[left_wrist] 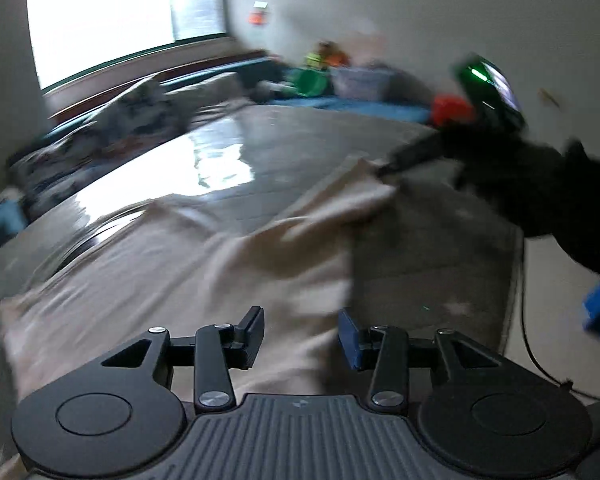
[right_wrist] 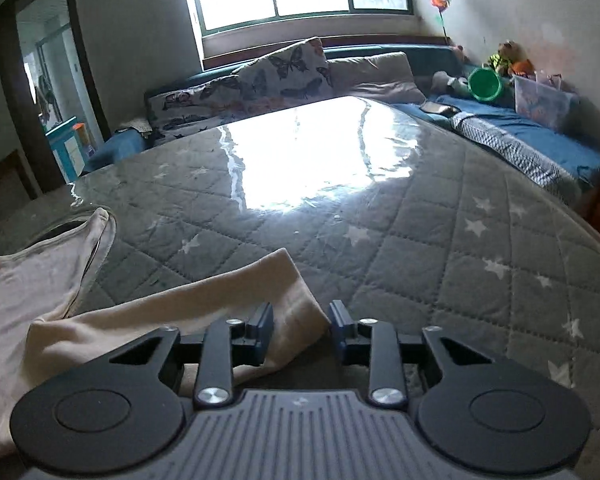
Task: Fold clothes
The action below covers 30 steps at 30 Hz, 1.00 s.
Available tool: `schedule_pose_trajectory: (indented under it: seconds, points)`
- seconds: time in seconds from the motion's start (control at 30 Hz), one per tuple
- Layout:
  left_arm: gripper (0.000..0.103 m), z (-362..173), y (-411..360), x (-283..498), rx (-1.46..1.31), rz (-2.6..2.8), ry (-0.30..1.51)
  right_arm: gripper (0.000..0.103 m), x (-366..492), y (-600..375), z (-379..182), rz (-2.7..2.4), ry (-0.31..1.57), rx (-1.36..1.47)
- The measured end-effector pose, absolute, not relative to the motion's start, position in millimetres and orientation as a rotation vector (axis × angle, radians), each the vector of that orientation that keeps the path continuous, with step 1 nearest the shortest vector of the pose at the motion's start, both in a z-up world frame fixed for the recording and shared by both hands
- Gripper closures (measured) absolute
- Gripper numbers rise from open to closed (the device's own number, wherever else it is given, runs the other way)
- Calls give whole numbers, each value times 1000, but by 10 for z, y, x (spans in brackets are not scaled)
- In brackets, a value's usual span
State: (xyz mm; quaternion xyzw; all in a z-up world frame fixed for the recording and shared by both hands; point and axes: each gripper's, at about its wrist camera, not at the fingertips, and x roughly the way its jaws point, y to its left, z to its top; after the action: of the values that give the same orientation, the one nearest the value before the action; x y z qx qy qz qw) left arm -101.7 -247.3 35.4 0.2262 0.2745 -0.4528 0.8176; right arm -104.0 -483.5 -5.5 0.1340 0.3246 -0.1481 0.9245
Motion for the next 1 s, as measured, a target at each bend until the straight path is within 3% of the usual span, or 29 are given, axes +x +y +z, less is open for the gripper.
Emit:
schedule_pose_trajectory:
  seconds: [0.23,0.3,0.43,0.47,0.77,1.0]
  points:
    - [62,89,-2954,-997,622,-943,569,93,-1073,-4818,102,-289,635,233]
    - [70,82,-2967,-972,618,-950,565,93,-1059,-4792,204,-285,613,195]
    - [97,63,-2970,-937,621,-990,575,94,-977,-4769,412,-282,566,123]
    - [99,56,-2964,-938,628,-1002,570,94,-939,-4762,447,-280,556,109]
    - [98,116,-2757,-993,587,-1157,565,92,-582,-4846,286,-358,611,57]
    - [96,290,-2496,-907,469,-1135,558,75,-734,-4566,291,-271,583,17]
